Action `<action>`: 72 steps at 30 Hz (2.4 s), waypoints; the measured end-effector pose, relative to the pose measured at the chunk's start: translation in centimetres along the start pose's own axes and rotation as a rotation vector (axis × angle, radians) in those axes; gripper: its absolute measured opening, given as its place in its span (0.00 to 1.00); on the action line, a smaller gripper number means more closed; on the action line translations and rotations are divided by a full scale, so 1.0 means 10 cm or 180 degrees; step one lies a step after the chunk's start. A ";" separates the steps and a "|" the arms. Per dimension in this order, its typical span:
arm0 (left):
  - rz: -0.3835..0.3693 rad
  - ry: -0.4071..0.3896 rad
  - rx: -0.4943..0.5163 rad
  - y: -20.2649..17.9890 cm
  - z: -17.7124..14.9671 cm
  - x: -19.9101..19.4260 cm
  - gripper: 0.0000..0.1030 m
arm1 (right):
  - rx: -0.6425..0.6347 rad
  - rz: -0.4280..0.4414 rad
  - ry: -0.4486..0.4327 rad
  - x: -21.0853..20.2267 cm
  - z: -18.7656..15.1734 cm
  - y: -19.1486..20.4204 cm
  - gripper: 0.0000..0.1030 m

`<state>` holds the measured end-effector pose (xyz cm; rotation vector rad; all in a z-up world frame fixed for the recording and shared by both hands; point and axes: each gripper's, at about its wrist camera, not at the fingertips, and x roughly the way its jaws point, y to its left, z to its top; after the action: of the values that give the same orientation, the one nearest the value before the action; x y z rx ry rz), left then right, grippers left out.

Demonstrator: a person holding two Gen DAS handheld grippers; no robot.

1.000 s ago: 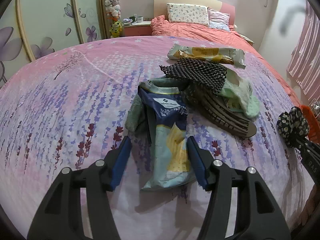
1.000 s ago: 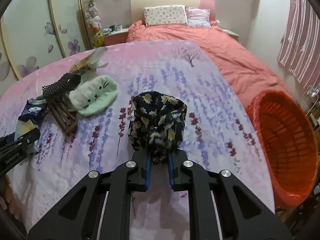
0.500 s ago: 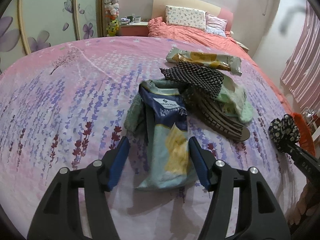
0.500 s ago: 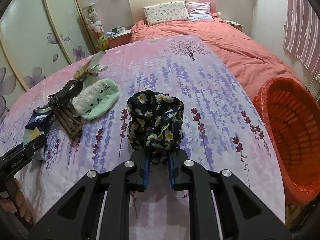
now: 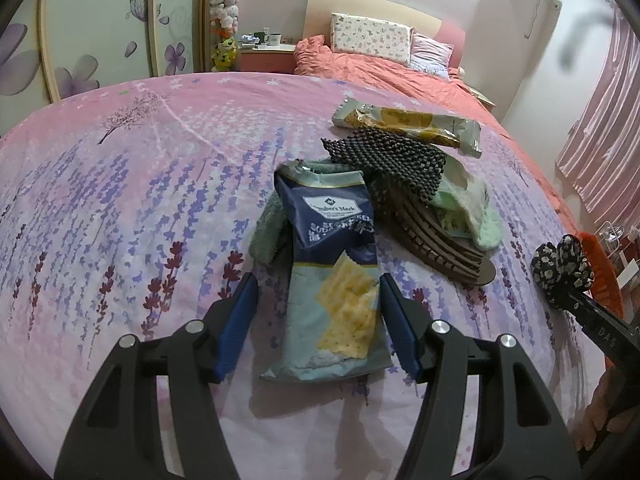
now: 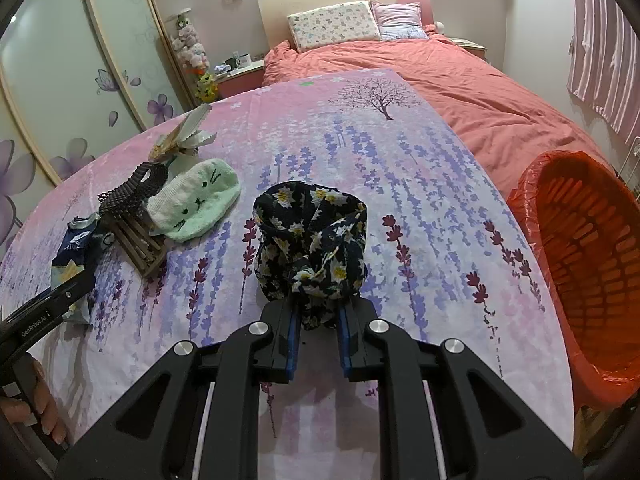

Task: Collect trash
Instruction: 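Grasp the black floral cloth with the right tool and lift it, then drop the floral cloth from the right tool into the orange basket while the left drops the blue snack bag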

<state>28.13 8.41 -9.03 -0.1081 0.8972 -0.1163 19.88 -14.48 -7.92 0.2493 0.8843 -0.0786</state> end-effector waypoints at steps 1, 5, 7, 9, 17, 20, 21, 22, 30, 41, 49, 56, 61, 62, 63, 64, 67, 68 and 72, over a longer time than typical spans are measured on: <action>-0.0003 -0.0001 0.0002 0.00 0.00 0.00 0.60 | -0.0006 -0.0003 0.0000 0.00 0.00 0.00 0.16; -0.0074 0.0004 0.0060 0.00 0.01 -0.01 0.60 | -0.0038 -0.0036 0.0002 -0.01 0.00 0.00 0.17; 0.0023 0.0056 0.0315 -0.06 0.02 0.01 0.60 | -0.0051 -0.0049 0.0002 -0.01 -0.01 0.00 0.17; 0.0008 0.0090 0.0402 -0.07 0.02 0.01 0.60 | -0.0061 -0.0059 0.0003 -0.01 -0.01 0.01 0.17; 0.0051 0.0050 0.0406 0.03 0.00 -0.04 0.60 | -0.0090 -0.0057 -0.0011 -0.01 0.00 0.09 0.44; 0.0025 0.0053 0.0395 0.03 -0.01 -0.03 0.45 | -0.0081 -0.0118 -0.0022 0.00 0.01 0.14 0.23; 0.0037 0.0045 0.0442 0.01 -0.02 -0.04 0.44 | -0.0062 -0.0106 -0.0025 0.00 0.00 0.14 0.18; 0.0035 0.0045 0.0456 0.00 -0.02 -0.04 0.44 | -0.0027 -0.0089 -0.0031 -0.01 0.00 0.13 0.15; 0.0020 -0.0077 0.0469 -0.04 -0.02 -0.24 0.41 | 0.0022 -0.0050 -0.0206 -0.28 -0.05 0.04 0.11; -0.0096 -0.0337 0.0563 -0.30 0.04 -0.73 0.40 | -0.0004 -0.0133 -0.0572 -0.80 0.03 -0.14 0.11; -0.0380 -0.0503 0.0720 -0.81 0.08 -1.03 0.40 | 0.0080 -0.0248 -0.0804 -1.16 0.07 -0.42 0.11; -0.0763 -0.0550 0.0878 -1.47 0.10 -1.14 0.40 | 0.0161 -0.0415 -0.0917 -1.35 0.07 -0.76 0.11; -0.1053 -0.0504 0.1059 -2.07 0.04 -1.12 0.40 | 0.0307 -0.0522 -0.0976 -1.41 0.07 -1.05 0.11; -0.1098 -0.0499 0.1102 -2.18 0.02 -1.11 0.40 | 0.0341 -0.0538 -0.0980 -1.41 0.07 -1.10 0.11; -0.1147 -0.0493 0.1147 -2.29 0.00 -1.10 0.40 | 0.0394 -0.0552 -0.0979 -1.41 0.07 -1.20 0.11; -0.1202 -0.0486 0.1194 -2.41 -0.02 -1.09 0.40 | 0.0427 -0.0559 -0.0976 -1.41 0.08 -1.25 0.11; -0.1359 -0.0447 0.1278 -2.74 -0.06 -1.02 0.40 | 0.0539 -0.0583 -0.0946 -1.38 0.11 -1.47 0.11; -0.1403 -0.0430 0.1299 -2.83 -0.07 -0.99 0.40 | 0.0558 -0.0589 -0.0942 -1.38 0.12 -1.52 0.11; -0.1542 -0.0325 0.1417 -3.23 -0.11 -0.81 0.40 | 0.0699 -0.0599 -0.0932 -1.32 0.14 -1.80 0.11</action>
<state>20.46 -22.35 1.15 0.0859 0.7110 -0.7504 9.52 -32.67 -0.13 0.3490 0.6048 -0.3795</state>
